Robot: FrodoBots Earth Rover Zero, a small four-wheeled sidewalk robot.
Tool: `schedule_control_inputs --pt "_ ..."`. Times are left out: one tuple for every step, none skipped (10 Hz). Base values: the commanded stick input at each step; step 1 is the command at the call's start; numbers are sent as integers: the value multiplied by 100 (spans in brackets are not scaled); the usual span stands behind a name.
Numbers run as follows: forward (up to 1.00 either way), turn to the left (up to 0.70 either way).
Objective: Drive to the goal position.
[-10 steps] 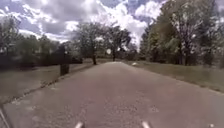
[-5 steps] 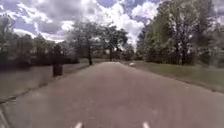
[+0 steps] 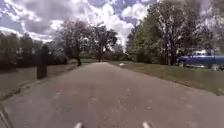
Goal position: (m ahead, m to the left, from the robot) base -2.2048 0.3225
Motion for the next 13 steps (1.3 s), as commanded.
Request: schedule_control_inputs --pt "100 0" --pt "100 0" --pt "100 0" --pt "100 0" --pt "100 0" --pt "100 0" --pt "100 0" --pt "100 0" --pt "100 0" --pt "100 0" --pt "100 0" --pt "0 -45" --pt "0 -45"
